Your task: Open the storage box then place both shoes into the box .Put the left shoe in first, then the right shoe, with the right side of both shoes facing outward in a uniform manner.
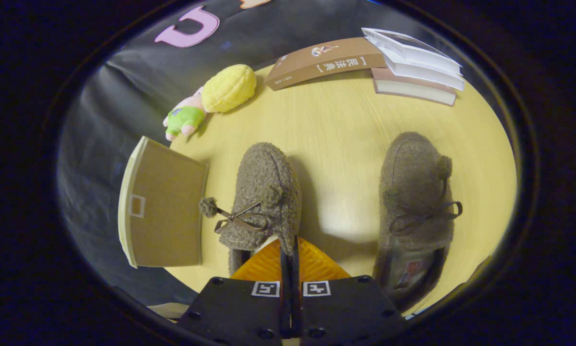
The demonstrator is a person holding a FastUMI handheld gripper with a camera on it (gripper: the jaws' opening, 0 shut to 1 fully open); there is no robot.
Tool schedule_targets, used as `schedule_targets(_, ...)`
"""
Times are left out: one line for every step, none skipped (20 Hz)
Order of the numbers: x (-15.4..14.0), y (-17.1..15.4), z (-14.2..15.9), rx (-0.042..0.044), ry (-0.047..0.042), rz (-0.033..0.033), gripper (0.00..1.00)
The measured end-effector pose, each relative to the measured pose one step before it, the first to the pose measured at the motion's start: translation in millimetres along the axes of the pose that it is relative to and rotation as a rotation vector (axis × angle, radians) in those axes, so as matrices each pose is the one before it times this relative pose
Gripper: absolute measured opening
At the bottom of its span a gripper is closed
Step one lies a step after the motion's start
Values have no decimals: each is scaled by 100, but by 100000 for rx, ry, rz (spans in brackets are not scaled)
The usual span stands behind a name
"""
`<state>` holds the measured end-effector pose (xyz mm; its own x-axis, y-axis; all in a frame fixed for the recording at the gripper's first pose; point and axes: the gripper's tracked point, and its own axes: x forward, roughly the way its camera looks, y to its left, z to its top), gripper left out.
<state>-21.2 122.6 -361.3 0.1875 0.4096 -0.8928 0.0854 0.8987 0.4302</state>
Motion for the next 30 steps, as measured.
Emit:
schedule_targets(-413, 963, 118, 2853, -341, 2531, 4)
schedule_targets(-385, 1138, 129, 2600, -7, 2937, 4)
schedule_targets(-346, 1246, 153, 2312, -325, 2760, 4)
schedule_targets(-356, 1260, 214, 1895, -368, 2616, 4)
schedule_targets(-439, 1323, 83, 681, -129, 2433, 4)
schedule_targets(-329, 1250, 230, -139, -398, 1592, 4)
schedule_targets(-324, 1073, 159, -1131, -115, 841, 4)
schedule_targets(-180, 1043, 328, -1488, -406, 470, 4)
schedule_targets(-168, 1028, 294, -1215, -582, 527, 4)
schedule_targets(-253, 1182, 340, -813, -605, 934, 4)
schedule_targets(-251, 1279, 261, -350, -545, 1459, 4)
schedule_targets(-207, 1300, 277, 14, 38, 1691, 4)
schedule_targets(-196, 1360, 356, 564, -520, 1631, 4)
schedule_targets(-209, 1351, 353, -457, -643, 1633, 4)
schedule_targets(-6, 1258, 397, -921, -810, 1347, 4)
schedule_targets(-52, 1184, 299, -1239, -669, 1036, 4)
schedule_targets(83, 1300, 150, -1405, -406, 1061, 4)
schedule_targets(257, 1134, 86, -1146, 50, 1105, 4)
schedule_targets(311, 1207, -53, -983, 511, 1162, 4)
schedule_targets(379, 1178, 5, -1310, 209, 1167, 4)
schedule_targets(472, 1175, -90, -1370, 329, 793, 4)
schedule_targets(554, 1051, -122, -973, 283, 594, 4)
schedule_targets(664, 979, -160, -464, 410, 590, 4)
schedule_targets(679, 782, -133, 187, 729, 319, 4)
schedule_targets(807, 732, -124, 550, 330, 57, 4)
schedule_targets(865, 535, -24, -22, 81, -355, 4)
schedule_targets(643, 630, -213, -337, 70, -724, 4)
schedule_targets(666, 467, -164, -595, 37, -903, 4)
schedule_targets(741, 358, -203, -646, 224, -897, 4)
schedule_targets(786, 263, -144, -551, 283, -975, 4)
